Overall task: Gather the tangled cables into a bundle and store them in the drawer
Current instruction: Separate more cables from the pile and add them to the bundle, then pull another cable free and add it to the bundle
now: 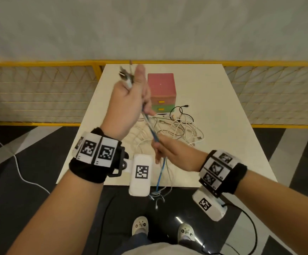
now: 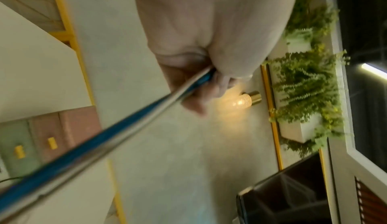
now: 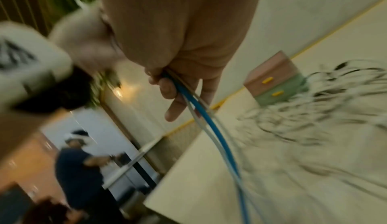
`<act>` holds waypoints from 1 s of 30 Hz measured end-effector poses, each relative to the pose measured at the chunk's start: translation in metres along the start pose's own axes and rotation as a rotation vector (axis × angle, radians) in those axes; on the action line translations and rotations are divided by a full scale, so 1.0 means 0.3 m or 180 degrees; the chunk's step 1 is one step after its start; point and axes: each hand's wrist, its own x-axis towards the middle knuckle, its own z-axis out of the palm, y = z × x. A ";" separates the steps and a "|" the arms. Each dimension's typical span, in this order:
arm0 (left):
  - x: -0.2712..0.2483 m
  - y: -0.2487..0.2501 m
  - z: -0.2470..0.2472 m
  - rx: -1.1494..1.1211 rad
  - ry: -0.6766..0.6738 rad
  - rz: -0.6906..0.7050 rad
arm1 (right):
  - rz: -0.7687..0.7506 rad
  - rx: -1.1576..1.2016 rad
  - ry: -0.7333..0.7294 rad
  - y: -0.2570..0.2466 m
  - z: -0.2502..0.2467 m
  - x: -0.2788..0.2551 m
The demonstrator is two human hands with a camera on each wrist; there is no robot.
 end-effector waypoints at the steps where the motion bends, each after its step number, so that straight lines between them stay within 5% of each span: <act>1: 0.014 0.002 -0.013 -0.0296 0.0131 -0.0037 | 0.0176 -0.0149 -0.0128 0.052 0.016 -0.010; 8: 0.067 -0.006 -0.075 -0.0683 0.0274 -0.0266 | 0.1252 -0.0939 -0.1019 0.336 0.006 -0.079; 17: 0.050 -0.128 0.012 -0.0102 -0.0130 -0.0923 | 0.2479 -0.1261 0.1194 0.523 -0.258 -0.037; 24: 0.104 -0.182 0.055 -0.0055 -0.0143 -0.1199 | 0.2826 -0.0905 0.1900 0.611 -0.249 0.069; 30: 0.127 -0.200 0.055 -0.0091 -0.0129 -0.1227 | 0.2868 -0.0841 0.1893 0.628 -0.261 0.124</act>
